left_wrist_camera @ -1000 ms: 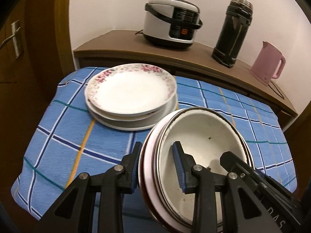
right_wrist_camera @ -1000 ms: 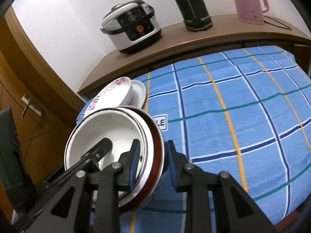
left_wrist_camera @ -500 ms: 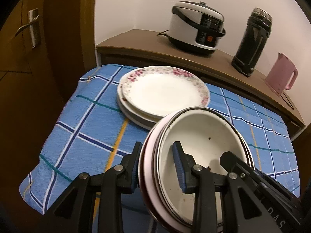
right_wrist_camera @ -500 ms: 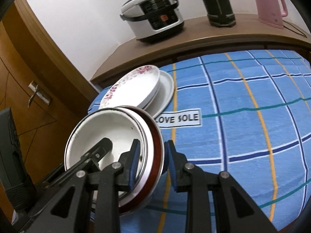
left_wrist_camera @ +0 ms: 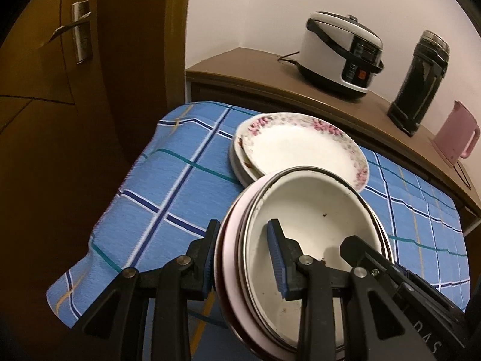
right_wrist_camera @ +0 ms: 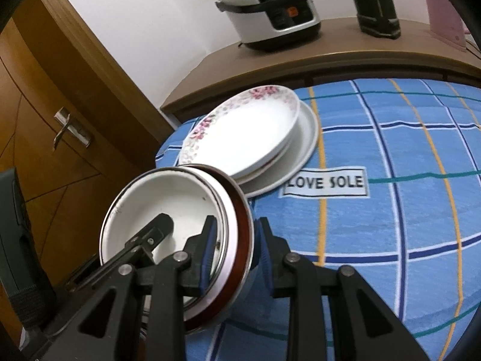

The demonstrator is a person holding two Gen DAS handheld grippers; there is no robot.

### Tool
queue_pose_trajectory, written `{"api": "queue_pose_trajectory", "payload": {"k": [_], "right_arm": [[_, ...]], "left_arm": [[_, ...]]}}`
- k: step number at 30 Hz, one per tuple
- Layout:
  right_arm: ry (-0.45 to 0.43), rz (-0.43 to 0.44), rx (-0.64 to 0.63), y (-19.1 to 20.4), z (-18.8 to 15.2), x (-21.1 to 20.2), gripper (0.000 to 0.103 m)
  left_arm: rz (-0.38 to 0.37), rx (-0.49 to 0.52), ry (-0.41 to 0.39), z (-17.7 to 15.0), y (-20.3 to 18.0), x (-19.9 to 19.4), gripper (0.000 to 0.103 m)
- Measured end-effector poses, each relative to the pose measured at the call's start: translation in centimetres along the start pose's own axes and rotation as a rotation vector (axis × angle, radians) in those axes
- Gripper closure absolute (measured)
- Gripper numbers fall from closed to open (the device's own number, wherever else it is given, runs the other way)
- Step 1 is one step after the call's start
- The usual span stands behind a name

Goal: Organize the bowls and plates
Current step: 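Carry the nested bowls with both tools over the floral plate stack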

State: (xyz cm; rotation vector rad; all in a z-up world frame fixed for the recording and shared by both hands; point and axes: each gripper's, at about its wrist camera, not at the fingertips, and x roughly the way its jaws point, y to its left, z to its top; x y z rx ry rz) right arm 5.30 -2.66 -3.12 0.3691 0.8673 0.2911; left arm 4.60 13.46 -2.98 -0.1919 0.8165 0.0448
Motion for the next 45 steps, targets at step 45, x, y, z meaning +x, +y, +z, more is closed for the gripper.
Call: {"api": "queue_pose_trajectory", "payload": {"k": [45], "right_arm": [[-0.088, 0.03, 0.011, -0.2, 7.3, -0.1, 0.076]], "left_arm": [[-0.026, 0.043, -0.086, 7.5, -4.0, 1.7, 0.068]]}}
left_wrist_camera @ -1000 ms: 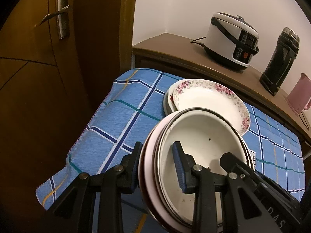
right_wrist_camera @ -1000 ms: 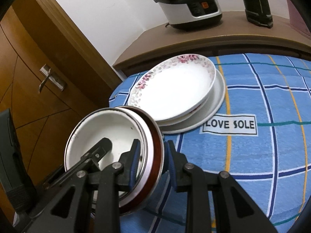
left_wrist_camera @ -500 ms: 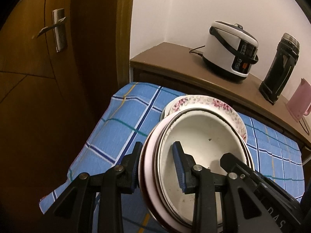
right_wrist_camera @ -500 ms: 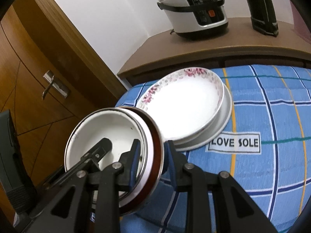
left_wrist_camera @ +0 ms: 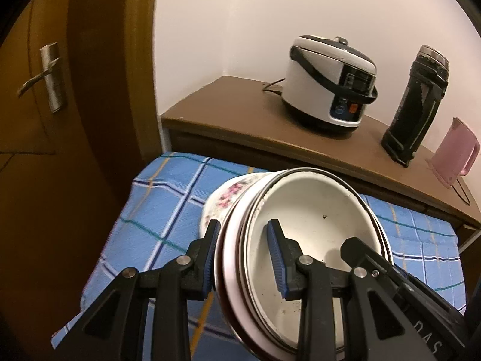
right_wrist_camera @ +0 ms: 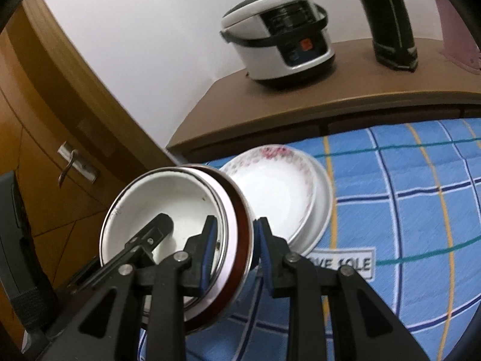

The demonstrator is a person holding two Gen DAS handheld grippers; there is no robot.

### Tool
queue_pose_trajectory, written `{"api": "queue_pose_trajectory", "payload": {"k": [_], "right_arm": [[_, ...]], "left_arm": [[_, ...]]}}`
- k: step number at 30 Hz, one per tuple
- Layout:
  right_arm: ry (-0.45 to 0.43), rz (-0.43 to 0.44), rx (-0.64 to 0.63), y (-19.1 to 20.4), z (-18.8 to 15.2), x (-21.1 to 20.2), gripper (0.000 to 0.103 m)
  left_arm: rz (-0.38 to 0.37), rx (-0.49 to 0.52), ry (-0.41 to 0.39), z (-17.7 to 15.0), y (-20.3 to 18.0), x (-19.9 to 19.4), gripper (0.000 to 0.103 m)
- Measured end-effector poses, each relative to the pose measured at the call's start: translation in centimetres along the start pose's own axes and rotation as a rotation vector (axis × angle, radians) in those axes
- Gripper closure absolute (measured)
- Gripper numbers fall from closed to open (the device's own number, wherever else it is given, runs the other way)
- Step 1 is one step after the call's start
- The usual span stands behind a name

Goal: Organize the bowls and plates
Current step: 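Carry the nested bowls with both tools over the floral plate stack, then lower the nested bowls onto the floral plates and open both tools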

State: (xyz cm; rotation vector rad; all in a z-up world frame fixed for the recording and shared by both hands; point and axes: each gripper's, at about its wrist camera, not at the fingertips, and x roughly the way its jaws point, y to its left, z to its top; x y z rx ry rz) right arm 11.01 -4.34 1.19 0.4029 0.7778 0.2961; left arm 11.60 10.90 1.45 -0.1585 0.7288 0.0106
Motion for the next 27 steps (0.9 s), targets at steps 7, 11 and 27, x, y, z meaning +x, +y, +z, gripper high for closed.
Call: {"api": "queue_pose_trajectory", "payload": {"k": [7, 11, 27], "right_arm": [[-0.027, -0.047, 0.014, -1.8, 1.8, -0.3, 0.076], [-0.034, -0.06, 0.028, -2.7, 2.6, -0.1, 0.076], [0.003, -0.125, 0.062, -4.4, 5.1, 3.1, 0.076]], "left_arm": [[-0.043, -0.001, 0.009, 1.1, -1.8, 1.7, 0.068], [-0.056, 0.006, 0.016, 1.7, -2.7, 2.6, 0.068], [-0.067, -0.014, 0.089, 3.4, -2.7, 7.2, 0.068]]}}
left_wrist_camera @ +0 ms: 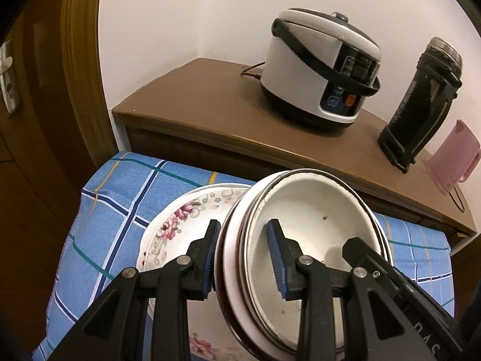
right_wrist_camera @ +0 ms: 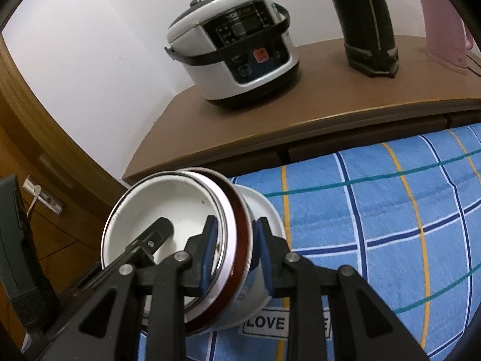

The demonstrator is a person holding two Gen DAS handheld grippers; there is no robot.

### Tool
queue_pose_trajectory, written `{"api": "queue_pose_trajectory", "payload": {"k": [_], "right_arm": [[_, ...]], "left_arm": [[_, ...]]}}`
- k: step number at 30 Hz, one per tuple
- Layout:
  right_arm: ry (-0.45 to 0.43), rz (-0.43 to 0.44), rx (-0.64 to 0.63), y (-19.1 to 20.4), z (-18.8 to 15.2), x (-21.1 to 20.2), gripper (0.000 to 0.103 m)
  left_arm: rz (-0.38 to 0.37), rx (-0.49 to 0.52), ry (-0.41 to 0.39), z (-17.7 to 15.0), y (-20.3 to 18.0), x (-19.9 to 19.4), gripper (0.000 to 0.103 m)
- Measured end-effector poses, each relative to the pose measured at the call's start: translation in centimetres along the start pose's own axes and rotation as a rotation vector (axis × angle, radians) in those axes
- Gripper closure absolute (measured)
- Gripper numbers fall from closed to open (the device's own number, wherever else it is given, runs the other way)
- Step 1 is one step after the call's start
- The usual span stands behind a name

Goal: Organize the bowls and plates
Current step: 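Lower the nested bowls onto the floral plates and open both tools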

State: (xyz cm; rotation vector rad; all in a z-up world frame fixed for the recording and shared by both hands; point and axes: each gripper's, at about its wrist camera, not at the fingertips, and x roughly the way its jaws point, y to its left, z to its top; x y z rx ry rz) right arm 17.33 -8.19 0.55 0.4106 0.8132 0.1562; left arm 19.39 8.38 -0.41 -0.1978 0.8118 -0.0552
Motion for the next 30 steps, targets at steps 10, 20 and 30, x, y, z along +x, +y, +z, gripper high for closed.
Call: {"api": "queue_pose_trajectory", "payload": {"k": [10, 20, 30], "right_arm": [[0.032, -0.014, -0.005, 0.2, -0.1, 1.9, 0.077], [0.059, -0.039, -0.022, 0.4, 0.0, 3.3, 0.077], [0.064, -0.043, -0.068, 1.5, -0.2, 4.0, 0.077]], "left_arm": [[0.004, -0.025, 0.031, -0.2, 1.0, 1.7, 0.068], [-0.007, -0.046, 0.05, -0.4, 1.8, 2.9, 0.068], [-0.004, -0.076, 0.05, -0.9, 3.3, 3.1, 0.068]]}}
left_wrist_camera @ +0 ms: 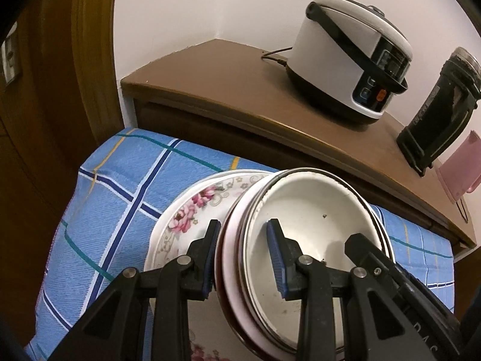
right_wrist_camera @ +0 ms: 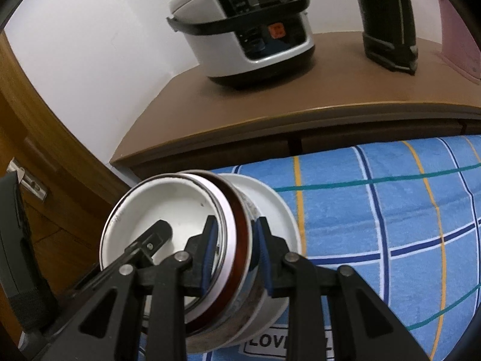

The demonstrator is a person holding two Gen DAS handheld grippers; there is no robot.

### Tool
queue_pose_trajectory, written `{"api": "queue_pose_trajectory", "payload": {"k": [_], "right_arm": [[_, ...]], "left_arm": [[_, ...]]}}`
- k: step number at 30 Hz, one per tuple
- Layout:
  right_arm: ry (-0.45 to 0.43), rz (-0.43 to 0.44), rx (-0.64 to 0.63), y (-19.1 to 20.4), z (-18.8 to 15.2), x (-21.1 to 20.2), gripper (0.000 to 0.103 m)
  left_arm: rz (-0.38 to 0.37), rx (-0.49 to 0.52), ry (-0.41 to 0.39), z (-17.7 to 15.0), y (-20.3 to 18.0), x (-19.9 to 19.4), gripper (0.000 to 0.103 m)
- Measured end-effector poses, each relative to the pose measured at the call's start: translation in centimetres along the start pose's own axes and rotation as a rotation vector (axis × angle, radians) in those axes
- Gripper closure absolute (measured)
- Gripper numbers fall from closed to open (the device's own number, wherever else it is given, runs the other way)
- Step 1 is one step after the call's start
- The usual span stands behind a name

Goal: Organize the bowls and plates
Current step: 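Lower the nested bowls onto the floral plates and open both tools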

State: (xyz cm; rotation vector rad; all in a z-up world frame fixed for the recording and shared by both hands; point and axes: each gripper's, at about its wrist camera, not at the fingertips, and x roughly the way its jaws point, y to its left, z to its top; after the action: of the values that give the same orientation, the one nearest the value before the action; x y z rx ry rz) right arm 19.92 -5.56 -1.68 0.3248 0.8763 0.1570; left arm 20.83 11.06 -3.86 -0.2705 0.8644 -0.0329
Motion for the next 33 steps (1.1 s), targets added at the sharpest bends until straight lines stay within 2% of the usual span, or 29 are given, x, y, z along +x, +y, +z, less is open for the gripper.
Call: {"api": "queue_pose_trajectory", "payload": {"k": [19, 23, 26, 33], "right_arm": [[0.01, -0.011, -0.074, 1.7, 0.2, 0.8, 0.076], [-0.001, -0.01, -0.081, 2.0, -0.1, 0.6, 0.075], [-0.023, 0.018, -0.08, 1.9, -0.5, 0.6, 0.075], [-0.048, 0.075, -0.045, 1.1, -0.9, 0.1, 0.072]], "left_arm": [[0.031, 0.027, -0.017, -0.3, 1.2, -0.5, 0.068], [0.069, 0.031, -0.027, -0.5, 1.4, -0.7, 0.064], [0.096, 0.041, -0.031, -0.5, 1.5, -0.7, 0.057], [0.111, 0.066, -0.026, -0.5, 1.3, -0.4, 0.055]]}}
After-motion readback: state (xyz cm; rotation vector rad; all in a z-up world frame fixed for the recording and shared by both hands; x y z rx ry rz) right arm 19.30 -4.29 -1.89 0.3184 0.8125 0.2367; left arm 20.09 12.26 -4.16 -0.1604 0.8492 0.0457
